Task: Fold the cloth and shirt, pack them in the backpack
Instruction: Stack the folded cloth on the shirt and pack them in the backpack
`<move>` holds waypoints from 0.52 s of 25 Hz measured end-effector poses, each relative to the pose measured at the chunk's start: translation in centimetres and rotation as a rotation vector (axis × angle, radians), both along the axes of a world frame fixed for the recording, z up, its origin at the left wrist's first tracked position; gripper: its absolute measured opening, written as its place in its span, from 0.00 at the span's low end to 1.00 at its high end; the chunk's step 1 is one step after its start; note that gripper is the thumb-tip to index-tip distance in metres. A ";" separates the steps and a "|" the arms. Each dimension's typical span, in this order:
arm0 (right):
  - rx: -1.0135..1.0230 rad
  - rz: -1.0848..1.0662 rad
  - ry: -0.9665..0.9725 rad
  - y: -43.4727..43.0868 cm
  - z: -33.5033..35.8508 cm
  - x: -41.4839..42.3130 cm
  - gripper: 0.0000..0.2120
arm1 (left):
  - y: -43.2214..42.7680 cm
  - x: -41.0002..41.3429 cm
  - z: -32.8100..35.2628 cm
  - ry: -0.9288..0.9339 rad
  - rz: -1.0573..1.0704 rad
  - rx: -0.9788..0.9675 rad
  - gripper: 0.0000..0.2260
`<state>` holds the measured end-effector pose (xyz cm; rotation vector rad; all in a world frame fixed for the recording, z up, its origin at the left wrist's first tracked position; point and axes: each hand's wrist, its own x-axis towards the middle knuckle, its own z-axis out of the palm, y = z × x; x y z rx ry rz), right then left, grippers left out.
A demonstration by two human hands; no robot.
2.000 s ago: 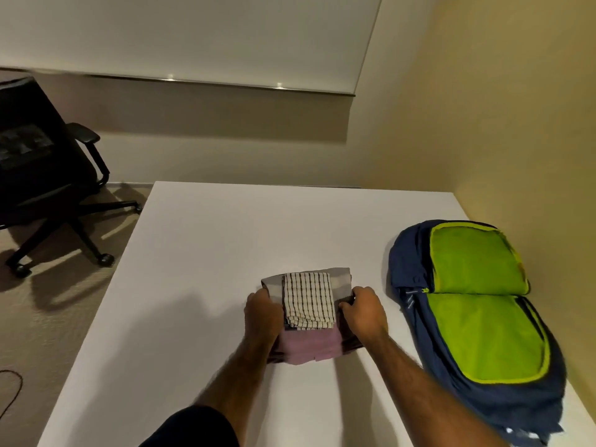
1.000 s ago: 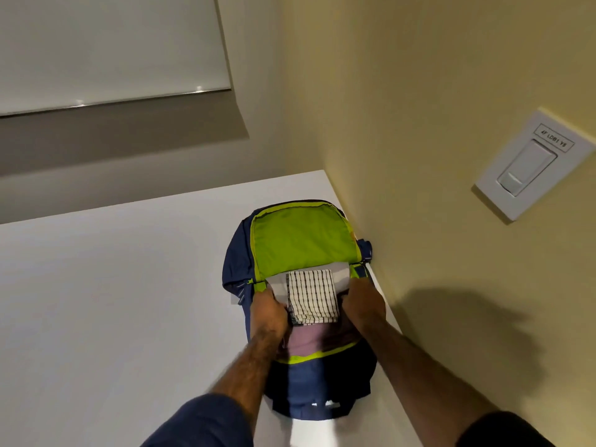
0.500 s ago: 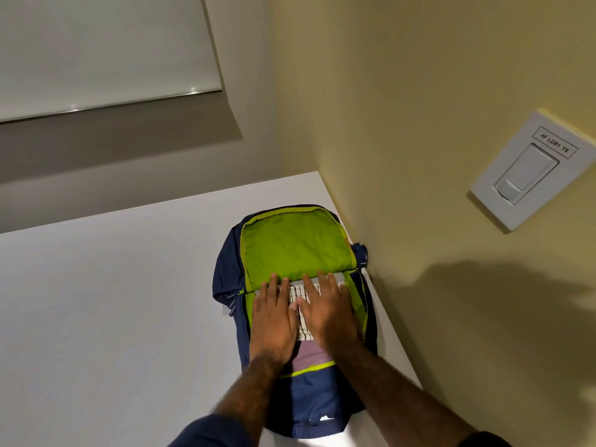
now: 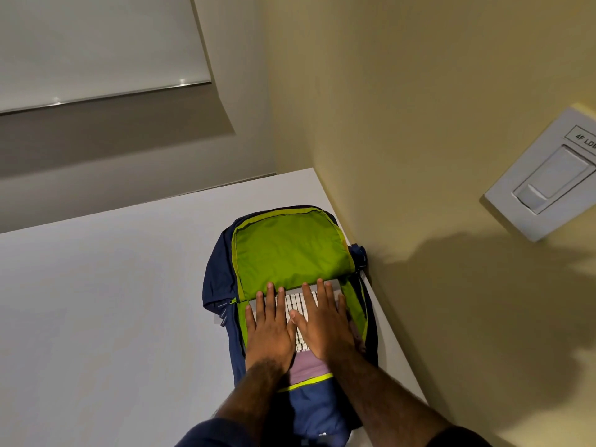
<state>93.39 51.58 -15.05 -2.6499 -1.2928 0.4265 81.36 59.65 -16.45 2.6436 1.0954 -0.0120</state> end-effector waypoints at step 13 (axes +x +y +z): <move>0.002 0.028 -0.013 -0.4 -1.3 -0.3 0.40 | 0.6 -0.4 -1.5 0.056 -0.015 0.012 0.30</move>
